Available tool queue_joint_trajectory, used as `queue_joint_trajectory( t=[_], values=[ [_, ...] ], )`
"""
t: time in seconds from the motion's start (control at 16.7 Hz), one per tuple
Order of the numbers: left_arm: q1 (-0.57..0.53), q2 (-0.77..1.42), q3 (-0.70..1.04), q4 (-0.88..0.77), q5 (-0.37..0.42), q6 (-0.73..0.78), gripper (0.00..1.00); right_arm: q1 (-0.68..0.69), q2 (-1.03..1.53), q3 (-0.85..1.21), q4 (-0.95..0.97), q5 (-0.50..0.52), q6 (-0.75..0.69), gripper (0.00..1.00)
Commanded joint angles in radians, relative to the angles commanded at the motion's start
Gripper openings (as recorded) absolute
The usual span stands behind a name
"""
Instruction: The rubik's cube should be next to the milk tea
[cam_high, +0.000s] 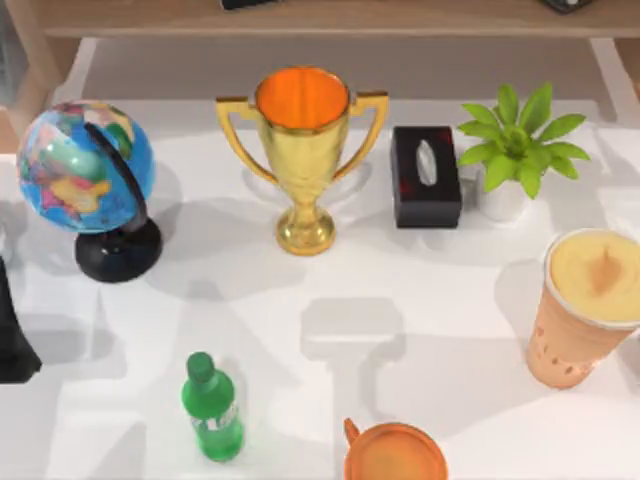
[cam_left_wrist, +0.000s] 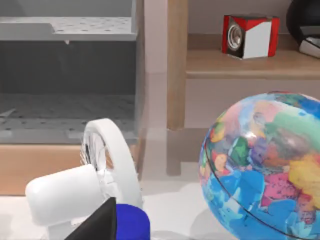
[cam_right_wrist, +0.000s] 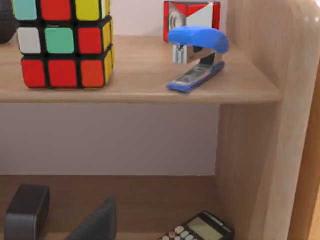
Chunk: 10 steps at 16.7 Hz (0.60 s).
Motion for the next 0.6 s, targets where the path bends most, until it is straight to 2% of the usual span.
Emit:
queue_joint_trajectory(
  t=[0.36,0.6],
  values=[
    [0.000,0.000,0.000,0.000,0.000,0.000,1.00,0.111,0.483,0.440,0.034,0.118,0.005,1.00],
    [0.000,0.000,0.000,0.000,0.000,0.000,1.00,0.150,0.641,0.587,0.046,0.160,0.006,1.00]
  ],
)
